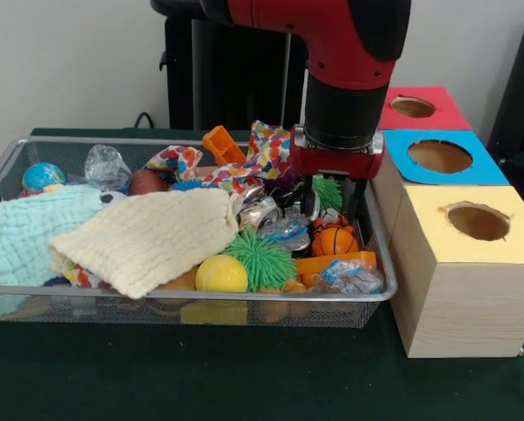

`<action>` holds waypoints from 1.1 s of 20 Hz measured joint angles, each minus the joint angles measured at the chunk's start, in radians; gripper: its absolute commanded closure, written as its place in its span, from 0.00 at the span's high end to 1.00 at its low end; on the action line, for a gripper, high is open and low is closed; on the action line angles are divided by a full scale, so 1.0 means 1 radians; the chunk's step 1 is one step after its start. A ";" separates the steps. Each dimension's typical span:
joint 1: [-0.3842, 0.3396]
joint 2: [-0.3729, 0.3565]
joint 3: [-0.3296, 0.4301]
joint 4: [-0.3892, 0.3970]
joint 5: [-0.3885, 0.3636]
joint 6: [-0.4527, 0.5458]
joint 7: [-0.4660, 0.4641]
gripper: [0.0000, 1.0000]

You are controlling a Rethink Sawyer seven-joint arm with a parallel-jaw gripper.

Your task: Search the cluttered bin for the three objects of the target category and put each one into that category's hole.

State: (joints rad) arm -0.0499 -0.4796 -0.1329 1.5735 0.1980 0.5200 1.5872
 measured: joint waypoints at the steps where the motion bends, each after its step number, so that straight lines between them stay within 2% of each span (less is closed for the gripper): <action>1: -0.002 -0.004 0.000 0.000 0.000 0.001 0.000 1.00; 12: -0.055 -0.038 -0.001 -0.012 -0.002 0.002 0.000 1.00; 22: -0.070 -0.048 -0.004 -0.014 -0.006 0.002 0.000 1.00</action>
State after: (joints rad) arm -0.1195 -0.5275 -0.1369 1.5592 0.1918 0.5221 1.5872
